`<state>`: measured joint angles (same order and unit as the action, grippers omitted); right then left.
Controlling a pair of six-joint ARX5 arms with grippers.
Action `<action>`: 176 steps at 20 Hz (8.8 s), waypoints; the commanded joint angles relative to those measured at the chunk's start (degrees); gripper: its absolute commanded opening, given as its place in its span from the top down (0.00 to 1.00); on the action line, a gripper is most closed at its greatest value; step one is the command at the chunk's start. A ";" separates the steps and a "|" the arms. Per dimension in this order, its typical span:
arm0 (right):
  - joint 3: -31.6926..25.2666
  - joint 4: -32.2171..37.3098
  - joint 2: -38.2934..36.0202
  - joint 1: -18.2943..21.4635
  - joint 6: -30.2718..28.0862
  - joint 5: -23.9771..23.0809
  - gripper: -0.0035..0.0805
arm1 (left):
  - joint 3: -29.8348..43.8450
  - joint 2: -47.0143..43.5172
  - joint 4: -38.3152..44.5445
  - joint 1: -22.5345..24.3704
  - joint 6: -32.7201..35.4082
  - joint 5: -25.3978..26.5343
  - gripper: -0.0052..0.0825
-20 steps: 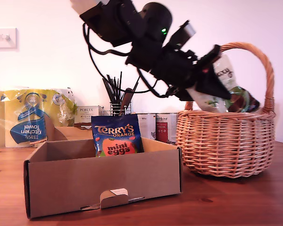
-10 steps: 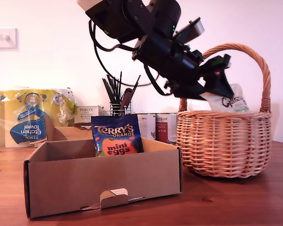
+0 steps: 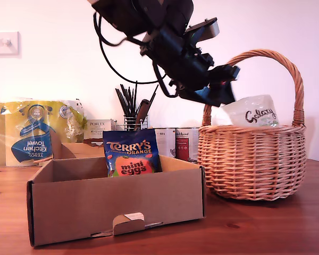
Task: Move the bags of Easter eggs from the cardboard box on the left into the woven basket on the right side.
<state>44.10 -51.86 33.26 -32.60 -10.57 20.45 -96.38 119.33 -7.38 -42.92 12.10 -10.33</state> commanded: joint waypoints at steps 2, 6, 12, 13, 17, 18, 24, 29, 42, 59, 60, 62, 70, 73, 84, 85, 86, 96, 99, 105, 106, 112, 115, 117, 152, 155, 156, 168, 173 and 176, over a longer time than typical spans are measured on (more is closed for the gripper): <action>0.39 0.85 -0.22 0.11 -0.35 0.22 0.97 | 0.02 -4.50 -5.46 0.07 0.42 -1.42 0.70; 0.39 1.42 -0.22 0.09 -0.61 0.24 0.97 | 0.02 -10.93 -16.57 1.86 1.66 -4.76 0.88; 0.39 7.96 1.92 0.09 -1.88 0.24 0.97 | 0.07 -13.38 -31.87 11.43 11.23 -16.13 0.96; 0.39 9.38 3.37 0.09 -1.86 0.22 0.97 | 0.07 -13.38 -34.18 13.70 12.04 -18.64 0.96; 0.39 13.66 10.47 0.11 -1.27 0.13 0.97 | 0.09 -13.38 -36.61 22.38 18.43 -24.11 0.96; 0.39 14.45 12.07 0.11 -1.31 0.13 0.97 | 0.09 -13.35 -36.17 24.22 19.15 -23.69 0.96; 0.39 18.36 16.37 0.11 -1.92 0.15 0.97 | 0.09 -11.91 -29.99 28.61 22.25 -22.01 0.40; 0.39 19.71 16.85 0.11 -1.92 0.15 0.97 | 0.09 -9.27 -28.06 27.76 31.63 -20.22 0.20; 0.39 19.61 16.85 0.11 -2.97 0.15 0.97 | 0.09 1.25 -35.85 27.04 30.45 -22.86 0.20; 0.39 19.91 16.83 0.11 -2.99 0.20 0.97 | -0.44 2.01 -48.83 16.13 31.85 -20.63 0.36; 0.37 19.91 16.83 0.11 -2.99 0.20 0.97 | -0.48 1.60 -49.59 16.13 31.87 -20.59 0.40; 0.39 19.91 16.83 0.11 -2.99 0.20 0.97 | -0.50 0.59 -50.88 16.13 31.80 -20.46 0.46; 0.37 20.06 16.83 0.11 -2.97 0.20 0.97 | -0.50 -4.59 -54.51 15.61 28.33 -20.65 0.48; 0.39 20.09 16.83 0.11 -2.97 0.20 0.97 | -0.50 -4.68 -56.83 14.53 26.82 -20.72 0.48; 0.39 19.91 16.83 0.09 -2.95 0.28 0.97 | 0.31 -3.45 -56.61 8.83 25.38 -13.94 0.48; 0.39 19.91 16.83 0.09 -2.95 0.59 0.97 | 1.09 -3.23 -56.13 8.83 25.38 -13.51 0.48; 0.39 19.89 16.83 0.09 -2.95 0.66 0.97 | 2.27 -2.95 -55.15 8.72 25.18 -13.16 0.48; 0.39 19.89 16.83 0.09 -2.95 0.63 0.97 | 7.15 -2.64 -47.34 7.48 22.21 -11.65 0.56; 0.39 19.89 16.83 0.09 -2.95 0.63 0.97 | 7.15 -2.64 -46.99 7.02 22.32 -11.63 0.86; 0.39 19.91 16.83 0.09 -2.95 0.63 0.97 | 7.10 -3.19 -48.19 7.30 22.40 -11.28 0.97; 0.37 19.91 16.83 0.09 -2.95 0.63 0.97 | 7.06 -3.63 -48.74 7.34 22.45 -11.26 0.97; 0.39 19.80 16.83 0.09 -2.95 0.59 0.97 | 6.36 -10.47 -49.96 8.04 22.80 -14.38 0.97; 0.39 18.67 16.24 0.11 -2.95 0.55 0.97 | 6.03 -15.02 -49.42 8.57 22.82 -18.45 0.97; 0.39 17.22 14.64 0.11 -2.95 0.37 0.97 | 5.86 -17.88 -47.84 8.92 22.80 -20.39 0.97; 2.64 -1.18 0.04 0.52 -1.44 -10.40 0.97 | 5.81 0.66 10.08 -3.98 15.32 4.55 0.56; 2.64 -1.18 0.04 0.52 -1.44 -10.38 0.97 | 5.79 0.66 9.07 -3.98 15.41 4.90 0.45; 2.64 -1.18 0.04 0.52 -1.44 -10.38 0.97 | 5.55 0.61 8.41 -4.02 15.37 4.87 0.45; 2.64 -1.07 0.04 0.52 -1.49 -10.38 0.97 | 5.16 -9.49 -6.58 -4.07 15.30 4.44 0.41; 2.64 0.98 0.83 0.52 -1.11 -10.36 0.97 | 5.16 -13.33 -14.08 -3.98 13.57 4.44 0.42; 2.64 6.36 3.04 0.52 0.33 -10.36 0.97 | 5.16 -15.82 -21.31 -3.69 10.71 4.37 0.70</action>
<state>46.39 -46.87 35.55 -32.27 -10.68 10.04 -91.44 104.92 -27.62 -46.74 23.46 -5.89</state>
